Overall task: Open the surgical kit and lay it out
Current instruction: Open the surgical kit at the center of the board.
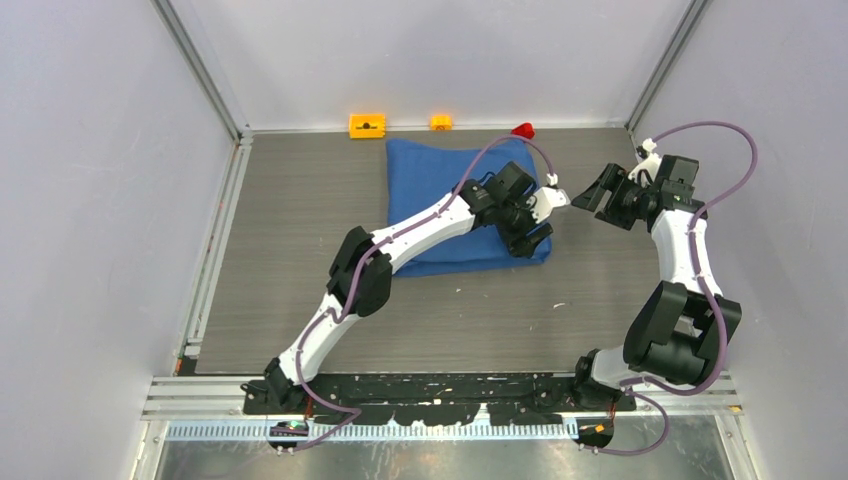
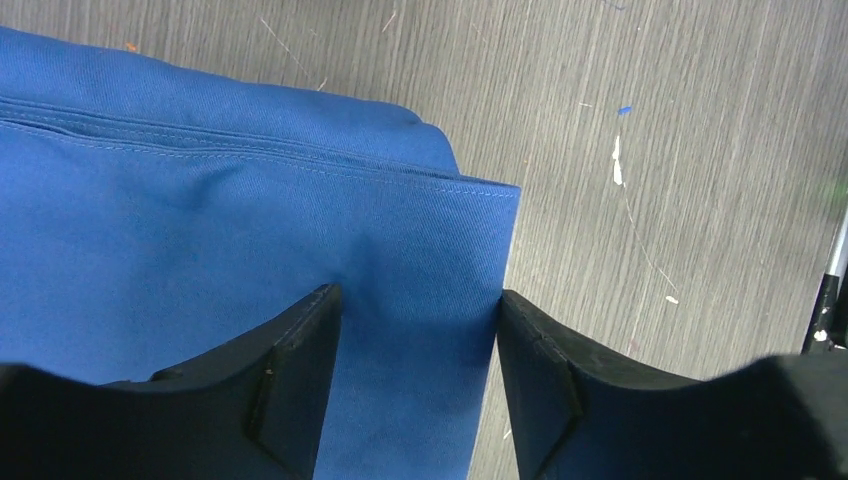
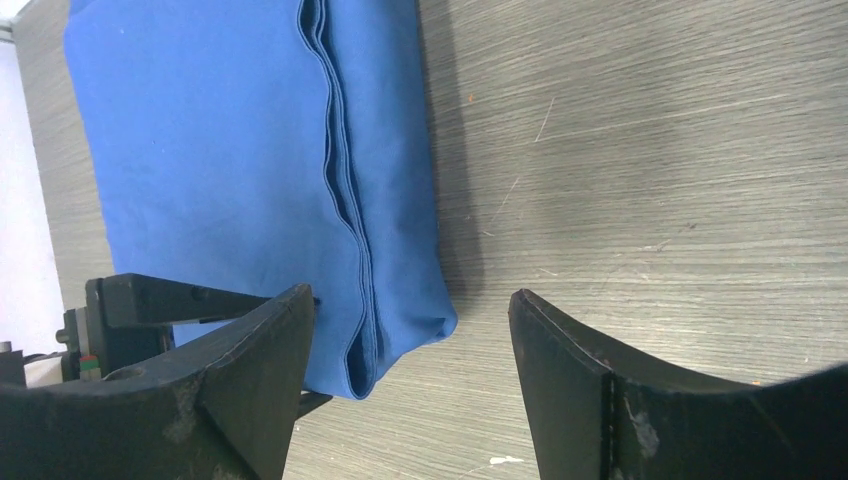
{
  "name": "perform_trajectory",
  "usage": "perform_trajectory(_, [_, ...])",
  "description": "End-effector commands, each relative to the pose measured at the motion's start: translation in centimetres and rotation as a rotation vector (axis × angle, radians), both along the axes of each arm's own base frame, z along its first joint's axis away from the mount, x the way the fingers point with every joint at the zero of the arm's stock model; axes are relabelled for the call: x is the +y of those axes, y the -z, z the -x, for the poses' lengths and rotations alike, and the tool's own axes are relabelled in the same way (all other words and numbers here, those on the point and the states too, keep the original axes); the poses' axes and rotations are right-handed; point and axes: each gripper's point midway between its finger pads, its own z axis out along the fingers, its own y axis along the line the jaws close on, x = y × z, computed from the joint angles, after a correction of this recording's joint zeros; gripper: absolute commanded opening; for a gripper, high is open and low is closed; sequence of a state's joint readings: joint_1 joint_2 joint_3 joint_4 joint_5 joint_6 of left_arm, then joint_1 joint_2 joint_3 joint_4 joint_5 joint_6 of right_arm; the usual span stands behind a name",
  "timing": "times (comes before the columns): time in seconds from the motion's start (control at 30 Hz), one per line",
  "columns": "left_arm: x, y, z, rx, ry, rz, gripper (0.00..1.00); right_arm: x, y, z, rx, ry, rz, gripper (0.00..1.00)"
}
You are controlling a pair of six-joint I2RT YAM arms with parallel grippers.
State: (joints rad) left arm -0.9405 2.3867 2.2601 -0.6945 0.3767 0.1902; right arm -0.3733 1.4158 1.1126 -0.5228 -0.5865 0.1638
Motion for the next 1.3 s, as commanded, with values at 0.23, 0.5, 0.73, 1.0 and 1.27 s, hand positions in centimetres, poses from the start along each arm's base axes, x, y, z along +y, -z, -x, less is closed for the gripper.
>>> perform_trajectory(0.23, [-0.9,-3.7,0.0,-0.032,0.014,0.077,0.33,-0.2,-0.2,-0.5,-0.023,-0.010,-0.014,0.76])
perform_trajectory(0.5, [-0.2,-6.1,0.1,-0.066,0.013,0.091,0.05,-0.2,-0.1,-0.5,-0.019,-0.010,-0.015,0.76])
perform_trajectory(0.73, [3.8,-11.1,-3.2,-0.134,-0.181,0.115,0.00,-0.2,-1.0,-0.3,-0.039,-0.015,0.002,0.75])
perform_trajectory(1.0, [21.6,-18.5,-10.1,-0.234,-0.602,0.180,0.00,0.5,-3.5,-0.3,-0.110,-0.041,-0.006,0.75])
perform_trajectory(1.27, [46.9,-15.3,-7.6,-0.418,-1.105,-0.110,0.00,1.6,-4.4,-0.8,-0.136,-0.078,0.015,0.76])
